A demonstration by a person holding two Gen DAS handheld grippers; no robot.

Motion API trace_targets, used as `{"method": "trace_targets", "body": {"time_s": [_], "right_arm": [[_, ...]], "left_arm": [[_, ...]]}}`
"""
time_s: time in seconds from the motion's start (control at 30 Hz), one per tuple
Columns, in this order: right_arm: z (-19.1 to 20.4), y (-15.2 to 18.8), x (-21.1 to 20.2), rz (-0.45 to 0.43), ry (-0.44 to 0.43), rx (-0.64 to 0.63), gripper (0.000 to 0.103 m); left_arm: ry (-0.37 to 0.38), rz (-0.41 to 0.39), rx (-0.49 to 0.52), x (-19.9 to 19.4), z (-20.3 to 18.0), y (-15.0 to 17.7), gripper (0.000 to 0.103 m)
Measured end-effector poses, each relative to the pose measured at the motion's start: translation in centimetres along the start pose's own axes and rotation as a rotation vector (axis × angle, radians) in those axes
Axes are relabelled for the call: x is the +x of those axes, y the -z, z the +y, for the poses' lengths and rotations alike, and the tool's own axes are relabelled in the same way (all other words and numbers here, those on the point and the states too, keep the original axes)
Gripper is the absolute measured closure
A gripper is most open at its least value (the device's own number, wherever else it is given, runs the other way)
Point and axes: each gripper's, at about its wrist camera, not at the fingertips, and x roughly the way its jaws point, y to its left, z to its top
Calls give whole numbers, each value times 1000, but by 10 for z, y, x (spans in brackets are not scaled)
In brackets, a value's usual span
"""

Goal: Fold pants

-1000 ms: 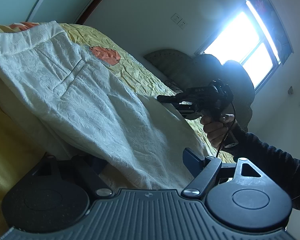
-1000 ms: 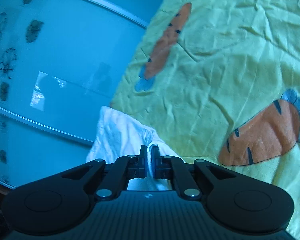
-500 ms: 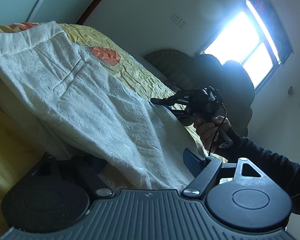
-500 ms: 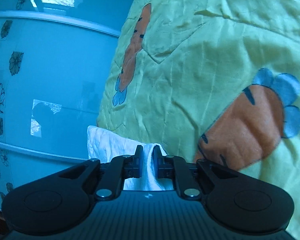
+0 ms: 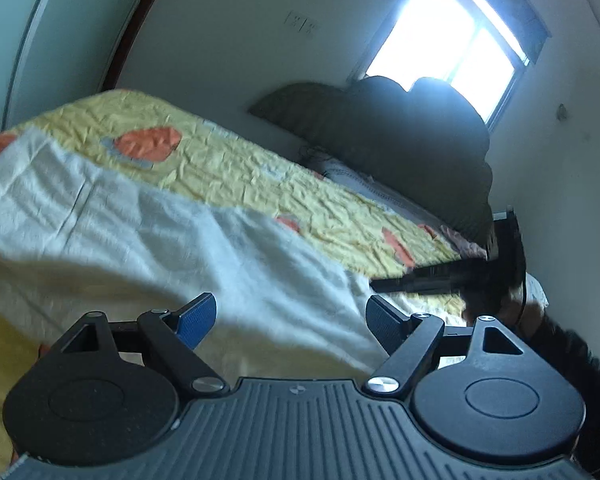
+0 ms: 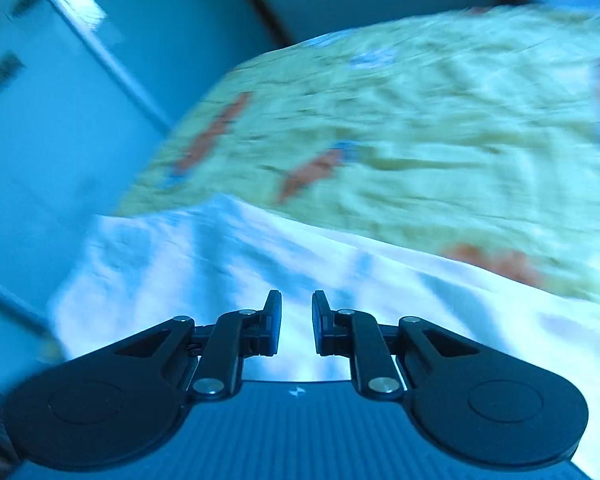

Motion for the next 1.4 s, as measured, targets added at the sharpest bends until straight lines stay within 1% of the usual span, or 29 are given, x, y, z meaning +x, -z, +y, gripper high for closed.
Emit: {"method": "trace_targets", "body": {"time_s": [0.03,0.07,0.1,0.13,0.17,0.2,0.27,0.3,0.33,0.37,0.4,0.43,0.47,0.5,0.53,0.57,0.63,0.7,0.77,0.8,0.83,0.87,0.9,0.93,1.0,1.07,1.17,1.3,1.4], "right_arm": [[-9,9,-6,8,33,11,88],[-23,18,-13,18,56,37,88],[-34,25,-21,15,77,62,88],[-42,29,-28,6,93,78,88],[-50,32,-34,-6,108,99,88],[-58,34,-43,-24,117,117,88],[-69,34,-53,-51,124,120,87],[-77,32,-51,-47,128,106,83],[-88,31,-46,-35,145,101,71],[-102,30,-40,-30,160,97,66],[-115,29,-43,-78,127,93,66],[-133,25,-44,-97,118,147,70],[-149,22,-48,-110,78,218,71],[-164,21,-52,-124,56,306,72],[-168,22,-56,-132,68,339,72],[-167,24,-63,-140,98,346,71],[-159,35,-80,-168,172,357,66],[-158,60,-110,-251,170,400,62],[-165,93,-141,-346,164,491,50],[-171,114,-158,-391,184,550,38],[-175,132,-172,-423,207,600,32],[-181,152,-185,-454,225,657,32],[-190,174,-199,-489,214,738,32],[-199,192,-207,-515,174,813,32],[-218,223,-215,-535,62,964,30],[-227,233,-214,-530,44,1013,30],[-229,230,-209,-536,29,1017,31],[-234,216,-198,-558,14,1006,23],[-232,205,-190,-576,28,984,16]], "left_arm": [[26,14,4,1,-3,-9,15],[54,63,-4,5,-5,-17,9],[98,169,-18,15,-8,-21,8],[125,256,-26,23,-12,-22,10],[134,296,-17,26,-17,-21,10],[128,286,24,27,-24,-17,8],[67,215,119,30,-32,-14,7],[17,192,149,36,-31,-15,7],[-23,183,165,44,-29,-15,7],[-53,186,180,56,-24,-16,7],[-94,212,183,73,-14,-18,7],[-141,247,181,85,-6,-17,7],[-187,285,186,96,2,-13,7],[-238,330,187,106,13,-7,11],[-276,358,193,114,22,-2,10],[-271,312,244,110,20,4,4],[-276,302,304,107,18,12,4],[-282,290,349,107,15,19,0],[-304,270,385,107,11,25,0],[-313,261,391,107,9,27,0],[-319,254,388,107,8,28,0],[-321,250,385,107,9,28,0],[-324,246,386,108,8,29,0],[-326,244,387,108,7,30,0],[-331,243,390,109,6,30,0],[-338,244,391,109,5,30,0],[-355,255,381,111,2,28,0],[-382,272,352,109,-3,26,0],[-379,276,329,106,-8,24,2]]}}
